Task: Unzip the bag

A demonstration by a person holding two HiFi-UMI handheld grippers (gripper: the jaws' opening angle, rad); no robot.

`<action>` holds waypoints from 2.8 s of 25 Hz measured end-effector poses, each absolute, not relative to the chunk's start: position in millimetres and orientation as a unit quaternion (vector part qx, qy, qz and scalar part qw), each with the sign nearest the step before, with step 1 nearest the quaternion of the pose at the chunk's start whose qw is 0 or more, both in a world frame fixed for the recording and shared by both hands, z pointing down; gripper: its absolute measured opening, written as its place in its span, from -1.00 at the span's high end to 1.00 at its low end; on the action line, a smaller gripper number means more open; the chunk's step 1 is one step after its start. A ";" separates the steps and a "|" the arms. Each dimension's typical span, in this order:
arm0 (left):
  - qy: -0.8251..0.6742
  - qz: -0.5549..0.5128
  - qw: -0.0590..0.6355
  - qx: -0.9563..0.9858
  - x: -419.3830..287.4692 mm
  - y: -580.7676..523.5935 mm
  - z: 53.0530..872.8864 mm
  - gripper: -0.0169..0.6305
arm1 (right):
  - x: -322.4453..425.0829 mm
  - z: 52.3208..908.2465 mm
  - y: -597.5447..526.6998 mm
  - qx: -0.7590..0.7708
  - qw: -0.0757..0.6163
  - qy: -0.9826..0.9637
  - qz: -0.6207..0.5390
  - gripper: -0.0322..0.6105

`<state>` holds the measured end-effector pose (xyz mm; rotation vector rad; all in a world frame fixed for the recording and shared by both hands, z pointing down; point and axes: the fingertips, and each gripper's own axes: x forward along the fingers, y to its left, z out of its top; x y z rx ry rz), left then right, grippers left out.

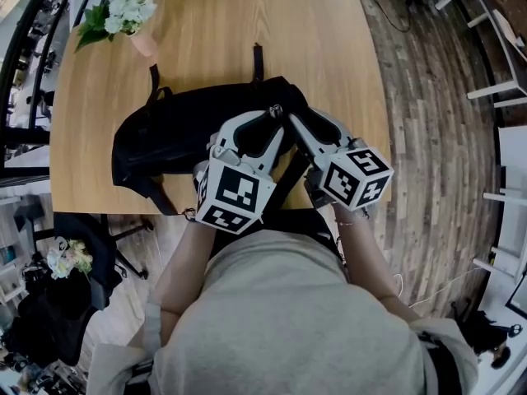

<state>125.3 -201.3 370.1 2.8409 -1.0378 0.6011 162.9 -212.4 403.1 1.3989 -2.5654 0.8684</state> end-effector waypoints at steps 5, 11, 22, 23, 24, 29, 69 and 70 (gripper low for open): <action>-0.330 0.224 -0.001 0.917 130.9 -203.1 375.6 0.60 | 163.6 412.0 -210.9 0.449 0.046 -0.838 0.307 0.40; -0.336 0.255 -0.041 0.906 132.1 -204.1 378.5 0.60 | 160.3 411.6 -210.6 0.441 0.046 -0.841 0.311 0.60; -0.347 0.335 -0.143 0.864 134.1 -209.0 390.3 0.60 | 159.5 411.0 -208.4 0.436 0.053 -0.843 0.309 0.64; -0.349 0.341 -0.155 0.859 134.5 -209.7 390.7 0.60 | 159.6 411.0 -208.5 0.436 0.053 -0.844 0.309 0.64; -0.352 0.346 -0.165 0.854 134.7 -210.2 390.8 0.60 | 159.7 411.0 -208.6 0.435 0.053 -0.844 0.309 0.64; -0.366 0.342 -0.169 0.849 132.7 -212.1 387.9 0.65 | 160.2 411.5 -209.2 0.434 0.053 -0.845 0.309 0.64; -0.461 0.102 0.175 0.864 97.3 -222.0 367.0 0.89 | 158.3 412.7 -213.9 0.400 0.055 -0.867 0.291 0.66; -0.459 0.090 0.191 0.863 95.4 -221.8 367.0 0.89 | 158.2 412.6 -214.2 0.401 0.054 -0.867 0.291 0.66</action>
